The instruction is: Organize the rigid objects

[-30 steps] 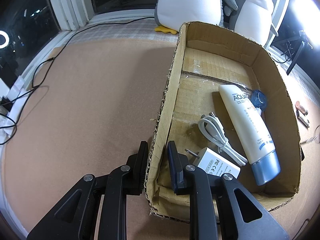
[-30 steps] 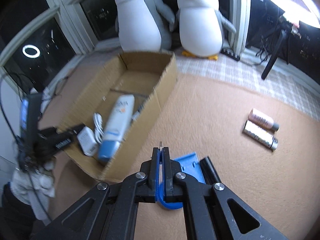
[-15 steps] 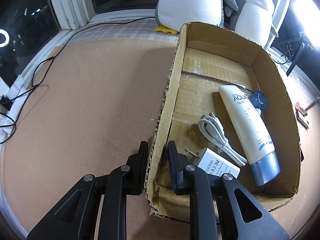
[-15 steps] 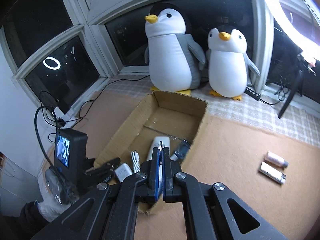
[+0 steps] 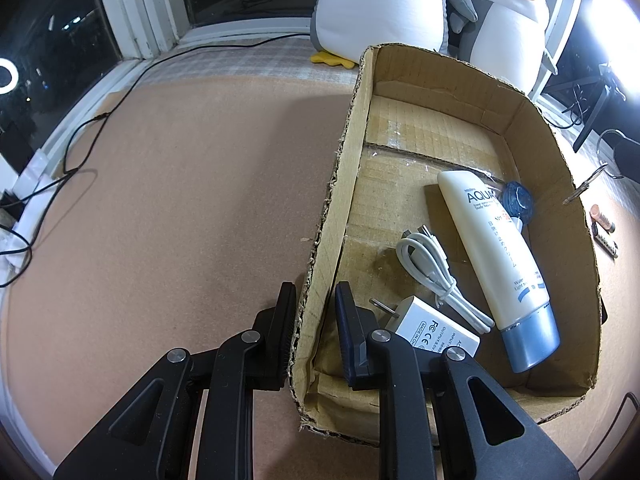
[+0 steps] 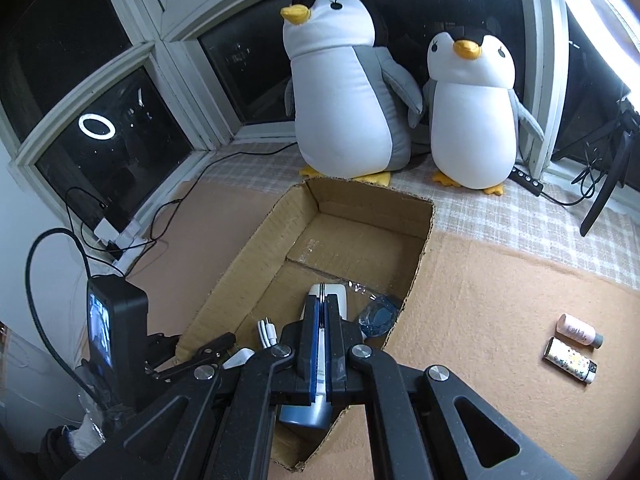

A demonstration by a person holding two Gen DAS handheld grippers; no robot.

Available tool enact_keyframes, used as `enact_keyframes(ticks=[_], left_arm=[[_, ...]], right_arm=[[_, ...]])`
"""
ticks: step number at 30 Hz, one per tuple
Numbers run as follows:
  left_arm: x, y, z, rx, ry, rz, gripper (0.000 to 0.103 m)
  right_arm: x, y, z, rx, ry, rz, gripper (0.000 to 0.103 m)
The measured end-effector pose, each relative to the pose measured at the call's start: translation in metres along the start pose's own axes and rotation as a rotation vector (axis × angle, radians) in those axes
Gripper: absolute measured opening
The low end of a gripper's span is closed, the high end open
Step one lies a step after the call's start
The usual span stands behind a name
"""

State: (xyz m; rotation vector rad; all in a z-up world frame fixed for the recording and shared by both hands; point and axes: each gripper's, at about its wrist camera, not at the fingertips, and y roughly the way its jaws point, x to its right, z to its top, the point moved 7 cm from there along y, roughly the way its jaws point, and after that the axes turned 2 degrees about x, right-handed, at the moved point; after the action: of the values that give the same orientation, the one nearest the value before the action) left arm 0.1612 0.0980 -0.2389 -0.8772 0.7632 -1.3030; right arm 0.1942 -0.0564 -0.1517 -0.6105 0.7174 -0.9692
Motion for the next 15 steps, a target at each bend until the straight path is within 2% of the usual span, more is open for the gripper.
enact_keyframes(ticks=[9, 10, 11, 13, 15], left_arm=[[-0.0002, 0.0002, -0.0003, 0.000, -0.001, -0.001, 0.019], [-0.0003, 0.0002, -0.0003, 0.000, -0.001, -0.001, 0.019], [-0.0003, 0.0001, -0.0003, 0.000, -0.001, -0.001, 0.019], [-0.0003, 0.0002, -0.0003, 0.000, -0.001, -0.001, 0.019], [-0.0002, 0.0002, -0.0003, 0.000, -0.001, -0.001, 0.019]], right_arm=[[0.0016, 0.0084, -0.0003, -0.027, 0.003, 0.005, 0.004], [0.0019, 0.0090, -0.0002, -0.031, 0.005, 0.005, 0.012], [0.0020, 0.0087, 0.0001, -0.029, 0.007, 0.004, 0.029], [0.0028, 0.0054, 0.0012, -0.007, 0.012, 0.001, 0.051], [0.0040, 0.0022, 0.0022, 0.005, 0.019, 0.004, 0.053]])
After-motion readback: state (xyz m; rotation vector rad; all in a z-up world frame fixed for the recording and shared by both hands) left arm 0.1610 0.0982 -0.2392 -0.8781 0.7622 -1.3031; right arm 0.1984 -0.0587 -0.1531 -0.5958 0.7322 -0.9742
